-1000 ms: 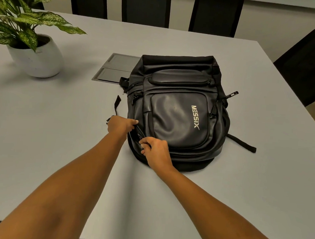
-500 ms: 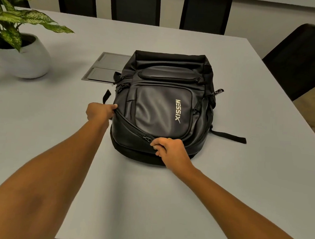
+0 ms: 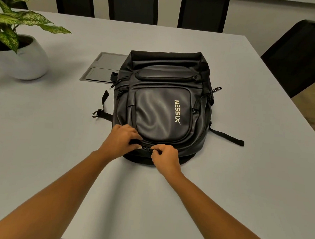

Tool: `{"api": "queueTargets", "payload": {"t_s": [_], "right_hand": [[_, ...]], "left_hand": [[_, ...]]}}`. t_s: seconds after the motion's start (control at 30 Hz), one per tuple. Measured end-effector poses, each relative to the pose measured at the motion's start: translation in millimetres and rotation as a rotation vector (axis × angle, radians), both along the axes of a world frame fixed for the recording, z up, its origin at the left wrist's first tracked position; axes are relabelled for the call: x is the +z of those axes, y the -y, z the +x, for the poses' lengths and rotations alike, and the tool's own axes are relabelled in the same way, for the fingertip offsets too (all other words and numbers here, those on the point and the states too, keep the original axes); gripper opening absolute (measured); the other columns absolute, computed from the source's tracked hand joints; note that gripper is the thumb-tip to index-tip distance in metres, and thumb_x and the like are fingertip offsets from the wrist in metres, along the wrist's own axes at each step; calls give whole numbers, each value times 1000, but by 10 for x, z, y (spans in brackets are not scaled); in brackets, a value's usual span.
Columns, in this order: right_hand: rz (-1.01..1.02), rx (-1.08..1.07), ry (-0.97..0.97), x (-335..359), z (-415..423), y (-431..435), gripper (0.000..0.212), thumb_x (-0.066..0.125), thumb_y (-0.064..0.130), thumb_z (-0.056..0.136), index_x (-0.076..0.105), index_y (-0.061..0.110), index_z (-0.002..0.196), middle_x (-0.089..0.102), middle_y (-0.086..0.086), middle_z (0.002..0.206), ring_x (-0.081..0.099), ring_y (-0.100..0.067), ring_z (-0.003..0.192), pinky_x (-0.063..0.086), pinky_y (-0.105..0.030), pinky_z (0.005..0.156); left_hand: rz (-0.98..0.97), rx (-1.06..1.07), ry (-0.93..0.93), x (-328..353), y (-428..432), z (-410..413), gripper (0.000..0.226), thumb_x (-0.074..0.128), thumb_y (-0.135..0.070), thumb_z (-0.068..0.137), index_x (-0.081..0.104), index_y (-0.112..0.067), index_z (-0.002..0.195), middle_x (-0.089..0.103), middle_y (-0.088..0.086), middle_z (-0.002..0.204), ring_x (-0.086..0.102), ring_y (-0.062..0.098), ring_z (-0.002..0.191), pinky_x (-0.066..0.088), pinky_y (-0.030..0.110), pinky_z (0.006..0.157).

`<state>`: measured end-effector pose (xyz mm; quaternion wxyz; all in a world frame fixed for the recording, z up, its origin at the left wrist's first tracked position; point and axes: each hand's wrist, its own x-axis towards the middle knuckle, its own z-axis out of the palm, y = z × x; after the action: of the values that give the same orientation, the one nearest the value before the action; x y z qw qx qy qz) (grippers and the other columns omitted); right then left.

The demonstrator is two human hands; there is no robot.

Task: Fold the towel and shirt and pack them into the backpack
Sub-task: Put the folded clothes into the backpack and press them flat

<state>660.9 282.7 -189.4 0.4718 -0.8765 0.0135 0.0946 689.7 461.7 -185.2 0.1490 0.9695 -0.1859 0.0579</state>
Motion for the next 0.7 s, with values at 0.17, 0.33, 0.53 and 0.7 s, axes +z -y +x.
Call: {"api": "queueTargets", "payload": {"t_s": [0.17,0.33,0.53,0.7], "right_hand": [[-37,-49,5,3,8,-132,20,62,19,89,71,5,100,69,-11,92,62,-21,80,49,-25,71],[-126,-60,47,30,58,-172,22,63,27,89,70,6,90,69,-10,84,58,-18,73,46,-24,69],[-189,-79,181,80,22,128,23,59,26,91,70,6,90,68,-7,83,54,-13,72,36,-20,68],[-165,-131,225,79,27,437,20,60,24,90,71,7,89,68,-6,85,56,-13,76,43,-20,73]], "left_hand": [[-14,-49,68,-53,28,21,15,81,-8,65,76,-10,78,72,3,75,68,25,71,50,38,69],[-27,-29,126,-65,17,14,14,83,-8,61,75,-11,73,72,3,70,68,23,66,51,41,68],[-93,78,134,16,-24,16,6,77,-9,71,75,-6,76,72,8,73,67,29,69,44,36,76],[-120,121,106,70,-69,-27,7,72,-10,78,75,-5,82,73,10,81,67,29,77,44,39,81]]}}
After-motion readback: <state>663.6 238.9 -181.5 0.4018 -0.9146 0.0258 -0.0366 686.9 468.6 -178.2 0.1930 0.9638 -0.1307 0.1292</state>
